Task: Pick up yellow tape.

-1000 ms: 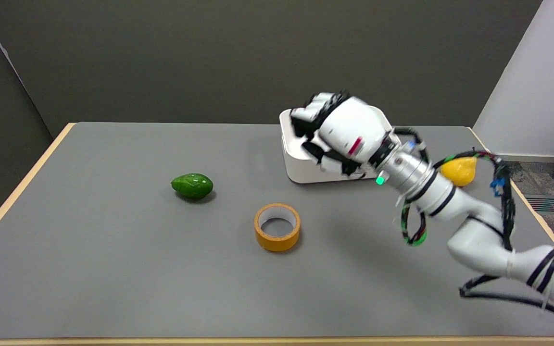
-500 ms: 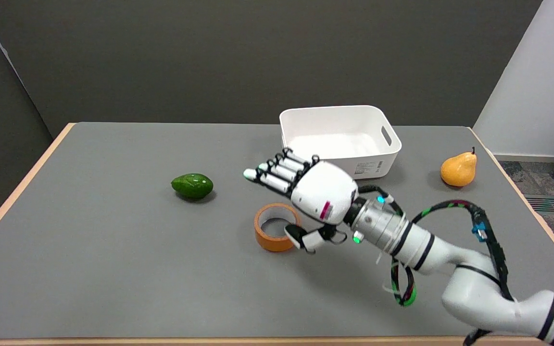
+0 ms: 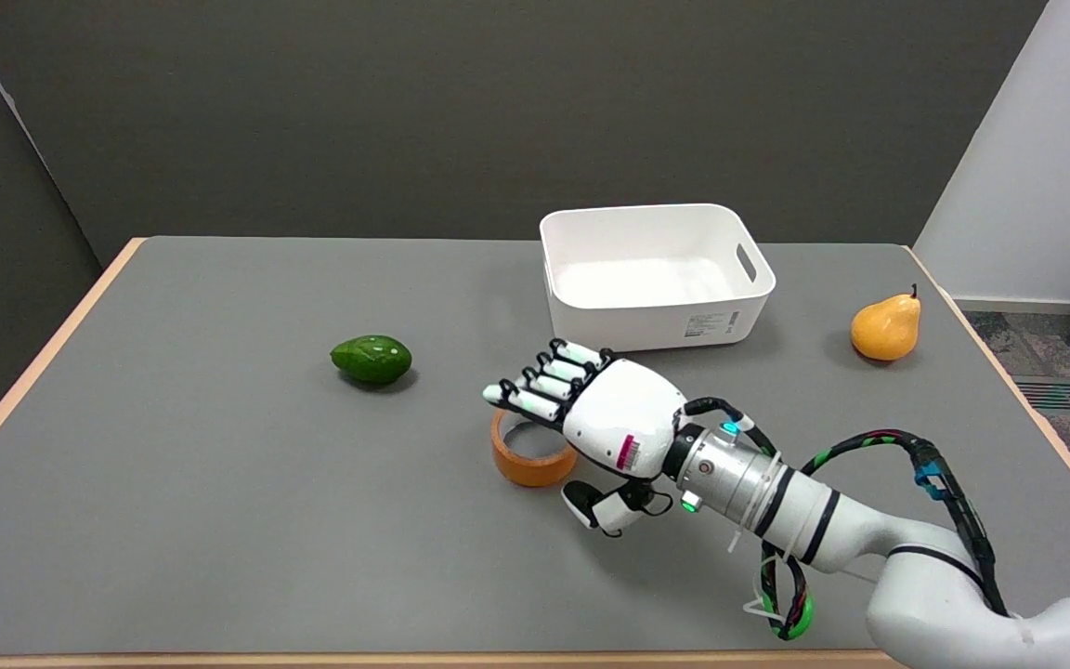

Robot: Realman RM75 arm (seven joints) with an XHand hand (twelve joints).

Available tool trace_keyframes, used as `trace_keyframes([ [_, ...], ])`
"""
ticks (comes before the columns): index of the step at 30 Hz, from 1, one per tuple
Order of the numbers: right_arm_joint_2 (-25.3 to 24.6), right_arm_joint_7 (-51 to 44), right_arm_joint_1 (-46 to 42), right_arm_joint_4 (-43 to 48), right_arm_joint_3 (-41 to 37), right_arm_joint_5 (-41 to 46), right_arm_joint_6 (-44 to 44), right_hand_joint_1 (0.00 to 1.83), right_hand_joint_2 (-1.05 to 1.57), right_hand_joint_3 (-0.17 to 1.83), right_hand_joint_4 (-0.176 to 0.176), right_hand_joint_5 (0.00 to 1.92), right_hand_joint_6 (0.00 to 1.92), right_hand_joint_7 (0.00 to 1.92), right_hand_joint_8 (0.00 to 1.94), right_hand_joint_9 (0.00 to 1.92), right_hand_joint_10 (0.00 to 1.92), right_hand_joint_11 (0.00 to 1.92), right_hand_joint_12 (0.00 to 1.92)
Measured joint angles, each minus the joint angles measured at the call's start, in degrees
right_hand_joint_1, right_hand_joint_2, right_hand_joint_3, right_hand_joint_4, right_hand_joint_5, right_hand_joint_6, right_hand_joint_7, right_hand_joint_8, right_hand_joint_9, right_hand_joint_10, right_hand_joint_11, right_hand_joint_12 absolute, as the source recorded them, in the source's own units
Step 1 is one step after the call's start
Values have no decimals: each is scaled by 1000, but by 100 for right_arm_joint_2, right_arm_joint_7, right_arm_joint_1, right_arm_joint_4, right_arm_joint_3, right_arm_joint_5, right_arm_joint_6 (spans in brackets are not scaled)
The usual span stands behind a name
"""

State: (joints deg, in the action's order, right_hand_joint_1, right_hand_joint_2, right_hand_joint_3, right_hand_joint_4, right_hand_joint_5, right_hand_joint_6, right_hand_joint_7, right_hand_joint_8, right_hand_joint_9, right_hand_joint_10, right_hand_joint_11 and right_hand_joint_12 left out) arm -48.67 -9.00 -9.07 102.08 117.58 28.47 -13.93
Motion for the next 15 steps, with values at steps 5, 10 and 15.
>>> trace_keyframes([
  [5, -4, -234, 51, 45, 43, 294, 213, 988, 597, 1001, 58, 130, 358, 472, 566, 352, 773, 176, 1221],
  [10, -26, -391, 115, 68, 73, 538, 389, 964, 626, 1017, 61, 118, 389, 486, 640, 373, 782, 198, 1206],
  [15, -57, -492, 165, 75, 93, 712, 501, 976, 637, 1014, 65, 118, 389, 495, 672, 380, 785, 202, 1211],
])
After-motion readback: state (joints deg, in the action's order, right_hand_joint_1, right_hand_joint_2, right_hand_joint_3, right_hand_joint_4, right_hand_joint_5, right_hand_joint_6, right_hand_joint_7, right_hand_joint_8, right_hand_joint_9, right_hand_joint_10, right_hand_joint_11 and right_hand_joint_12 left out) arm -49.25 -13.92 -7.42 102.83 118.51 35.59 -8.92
